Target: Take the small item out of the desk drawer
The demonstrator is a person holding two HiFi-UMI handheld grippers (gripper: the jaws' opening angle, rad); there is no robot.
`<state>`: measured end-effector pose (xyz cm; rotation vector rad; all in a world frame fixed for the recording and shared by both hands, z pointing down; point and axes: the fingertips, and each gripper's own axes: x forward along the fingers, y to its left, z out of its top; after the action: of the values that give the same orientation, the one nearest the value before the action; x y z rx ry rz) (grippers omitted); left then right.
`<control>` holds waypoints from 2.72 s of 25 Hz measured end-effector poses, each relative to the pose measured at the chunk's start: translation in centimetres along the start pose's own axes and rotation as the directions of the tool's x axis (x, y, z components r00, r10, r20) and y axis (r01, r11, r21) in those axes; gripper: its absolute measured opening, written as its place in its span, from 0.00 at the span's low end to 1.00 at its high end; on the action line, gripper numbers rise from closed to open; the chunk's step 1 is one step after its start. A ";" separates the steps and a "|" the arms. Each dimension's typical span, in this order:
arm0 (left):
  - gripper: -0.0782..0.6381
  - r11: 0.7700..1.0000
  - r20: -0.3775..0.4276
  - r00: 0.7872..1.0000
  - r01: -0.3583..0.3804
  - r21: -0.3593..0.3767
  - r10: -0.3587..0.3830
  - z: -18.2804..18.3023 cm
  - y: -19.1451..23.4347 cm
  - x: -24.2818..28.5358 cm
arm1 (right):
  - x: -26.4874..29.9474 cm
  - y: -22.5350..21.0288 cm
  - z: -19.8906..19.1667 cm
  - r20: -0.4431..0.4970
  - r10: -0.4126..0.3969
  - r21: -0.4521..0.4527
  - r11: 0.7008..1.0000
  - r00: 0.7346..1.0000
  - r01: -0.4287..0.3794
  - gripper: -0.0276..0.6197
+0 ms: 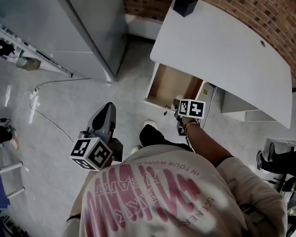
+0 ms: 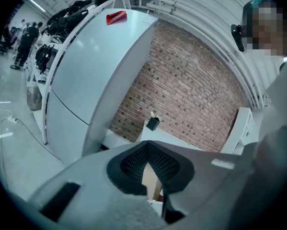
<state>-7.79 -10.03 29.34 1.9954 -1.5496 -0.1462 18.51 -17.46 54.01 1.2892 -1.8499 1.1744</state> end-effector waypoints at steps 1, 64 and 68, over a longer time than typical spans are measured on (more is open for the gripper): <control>0.11 1.000 0.005 1.000 0.004 0.003 -0.004 0.4 0.0 0.0 | -0.4 0.3 0.1 0.007 0.005 0.004 1.000 1.000 -0.005 0.26; 0.11 0.987 0.149 0.976 0.149 0.051 -0.156 3.4 -3.4 -8.2 | -23.7 19.8 6.8 0.557 0.448 -0.045 0.857 0.699 -0.513 0.26; 0.11 0.986 0.147 0.975 0.157 0.061 -0.164 3.0 -3.8 -9.0 | -24.4 20.7 6.0 0.552 0.458 -0.086 0.863 0.697 -0.498 0.26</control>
<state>-8.71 -2.50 22.49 2.1927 -1.4951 -0.3349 8.01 -9.89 24.18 1.3208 -2.7341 1.1996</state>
